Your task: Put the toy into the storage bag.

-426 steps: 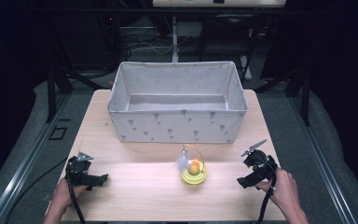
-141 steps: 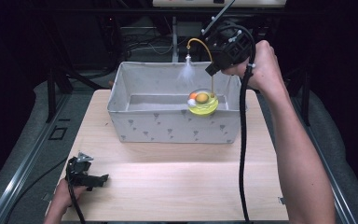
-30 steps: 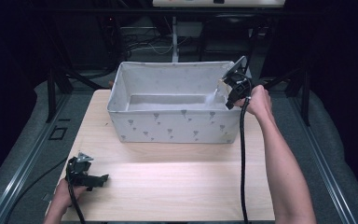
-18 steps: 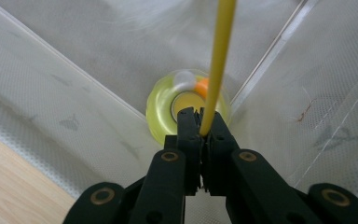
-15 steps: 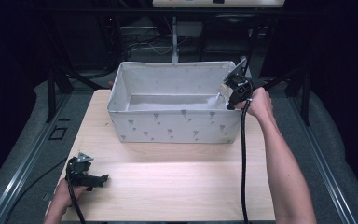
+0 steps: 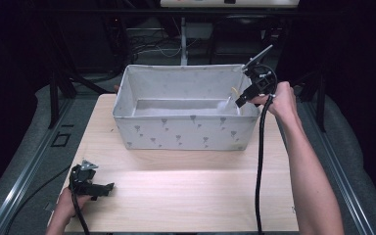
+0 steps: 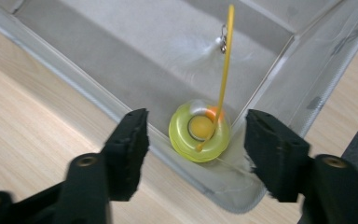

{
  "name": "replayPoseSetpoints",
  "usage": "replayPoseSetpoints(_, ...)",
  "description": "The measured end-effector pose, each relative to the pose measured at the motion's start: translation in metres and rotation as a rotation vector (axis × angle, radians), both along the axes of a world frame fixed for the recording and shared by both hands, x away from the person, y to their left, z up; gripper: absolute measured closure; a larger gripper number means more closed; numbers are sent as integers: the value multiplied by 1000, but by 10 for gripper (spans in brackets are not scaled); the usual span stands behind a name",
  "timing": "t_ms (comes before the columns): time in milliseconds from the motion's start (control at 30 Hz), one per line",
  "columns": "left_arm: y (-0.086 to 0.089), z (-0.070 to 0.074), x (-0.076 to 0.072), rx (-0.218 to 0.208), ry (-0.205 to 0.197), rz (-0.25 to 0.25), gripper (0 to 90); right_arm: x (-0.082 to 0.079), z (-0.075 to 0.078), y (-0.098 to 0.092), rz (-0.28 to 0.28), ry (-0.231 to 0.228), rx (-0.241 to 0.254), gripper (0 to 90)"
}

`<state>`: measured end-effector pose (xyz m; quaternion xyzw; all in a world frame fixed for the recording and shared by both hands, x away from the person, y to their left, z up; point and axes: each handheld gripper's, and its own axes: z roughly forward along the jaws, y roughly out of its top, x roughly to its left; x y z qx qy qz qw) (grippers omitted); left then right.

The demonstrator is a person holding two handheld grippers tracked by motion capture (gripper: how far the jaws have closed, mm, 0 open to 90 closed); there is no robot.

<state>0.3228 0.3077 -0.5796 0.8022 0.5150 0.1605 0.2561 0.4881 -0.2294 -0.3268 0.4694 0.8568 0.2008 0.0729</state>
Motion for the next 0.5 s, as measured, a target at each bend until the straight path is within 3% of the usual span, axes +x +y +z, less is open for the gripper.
replayPoseSetpoints(233,0,0,0,3,-7,5,0,-26,15,8,48,-21,-1,233)
replayPoseSetpoints(500,-1,-1,0,2,-6,7,0,-54,8,23,112,-32,-6,129)
